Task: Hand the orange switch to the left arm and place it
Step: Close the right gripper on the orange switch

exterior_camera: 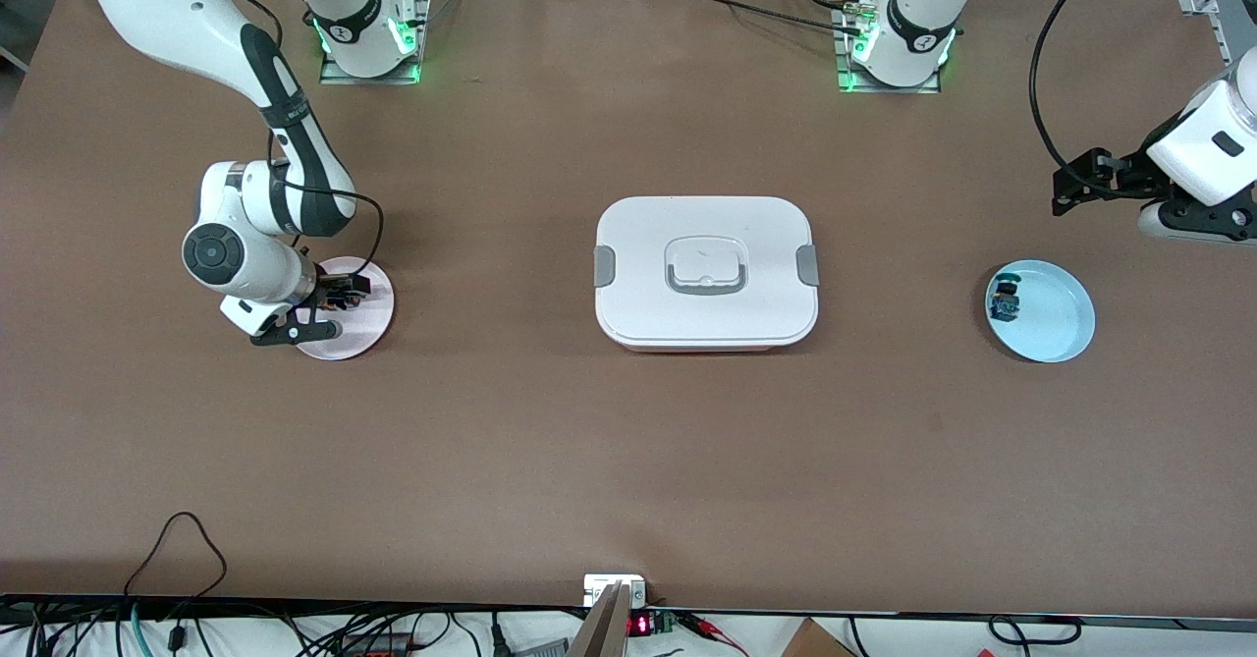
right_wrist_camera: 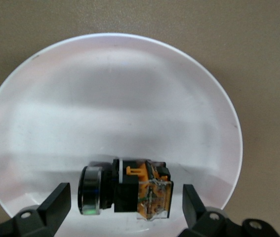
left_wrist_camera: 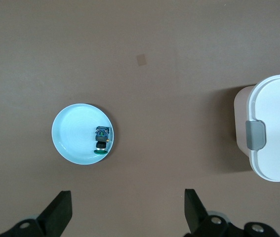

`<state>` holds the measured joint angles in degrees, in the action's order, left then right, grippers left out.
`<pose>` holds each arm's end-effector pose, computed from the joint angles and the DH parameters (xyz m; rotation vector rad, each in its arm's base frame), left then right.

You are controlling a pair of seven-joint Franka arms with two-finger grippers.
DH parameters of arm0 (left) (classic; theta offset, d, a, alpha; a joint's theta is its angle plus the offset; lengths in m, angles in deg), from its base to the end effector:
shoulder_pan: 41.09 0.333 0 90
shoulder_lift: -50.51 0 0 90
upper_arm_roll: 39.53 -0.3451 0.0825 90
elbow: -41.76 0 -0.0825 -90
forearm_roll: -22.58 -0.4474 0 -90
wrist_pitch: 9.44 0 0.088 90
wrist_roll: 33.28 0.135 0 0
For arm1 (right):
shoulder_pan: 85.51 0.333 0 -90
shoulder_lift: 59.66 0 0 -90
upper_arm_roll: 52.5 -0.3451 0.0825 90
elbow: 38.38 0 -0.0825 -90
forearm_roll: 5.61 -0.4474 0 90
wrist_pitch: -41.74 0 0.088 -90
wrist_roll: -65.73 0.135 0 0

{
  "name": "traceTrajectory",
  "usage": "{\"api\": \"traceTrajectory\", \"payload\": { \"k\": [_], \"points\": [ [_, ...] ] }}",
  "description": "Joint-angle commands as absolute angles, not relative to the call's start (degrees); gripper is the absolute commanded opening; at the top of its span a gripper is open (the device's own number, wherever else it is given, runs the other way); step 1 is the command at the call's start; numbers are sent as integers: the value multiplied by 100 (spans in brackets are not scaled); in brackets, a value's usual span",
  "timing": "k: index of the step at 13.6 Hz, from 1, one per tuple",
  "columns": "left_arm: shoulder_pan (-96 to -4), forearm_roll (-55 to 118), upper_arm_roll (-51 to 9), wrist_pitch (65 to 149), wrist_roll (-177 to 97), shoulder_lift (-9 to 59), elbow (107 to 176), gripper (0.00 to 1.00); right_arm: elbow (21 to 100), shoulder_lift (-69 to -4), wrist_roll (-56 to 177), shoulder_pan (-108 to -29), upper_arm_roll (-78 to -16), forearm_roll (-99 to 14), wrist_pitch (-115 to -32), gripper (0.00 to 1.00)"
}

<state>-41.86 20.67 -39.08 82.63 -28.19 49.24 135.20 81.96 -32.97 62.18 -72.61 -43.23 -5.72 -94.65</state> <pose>0.6244 -0.0089 0.5828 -3.1043 0.1742 0.0733 0.6033 0.0338 0.1286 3.0497 0.2050 -0.2754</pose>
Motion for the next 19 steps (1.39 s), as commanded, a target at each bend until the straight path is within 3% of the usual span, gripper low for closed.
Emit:
{"api": "traceTrajectory", "payload": {
  "k": [1, 7, 11, 13, 14, 19],
  "points": [
    [-4205, 1915, -3892, 8215, -2792, 4849, 13361, 100, 8203, -3260, 6090, -7277, -4327, -640, -9519, 99],
    [-4205, 1915, -3892, 8223, -2783, 4840, 13361, 100, 8195, -3172, 6081, -7268, -4327, -640, -9519, 93],
    [-4197, 1907, -3892, 8232, -2775, 4840, 13326, 100, 8151, -3171, 6081, -7277, -4327, -640, -9475, 68],
    [-4162, 1924, -3892, 8250, -2748, 4796, 13299, 100, 8107, -3171, 6081, -7277, -4336, -640, -9457, 63],
    [-4179, 1915, -3901, 8250, -2740, 4796, 13282, 100, 8098, -3171, 6090, -7277, -4336, -640, -9449, 47],
    [-4179, 1915, -3892, 8215, -2757, 4822, 13273, 100, 8072, -3329, 5741, -7373, -4327, -640, -9379, 27]
  ]
}}
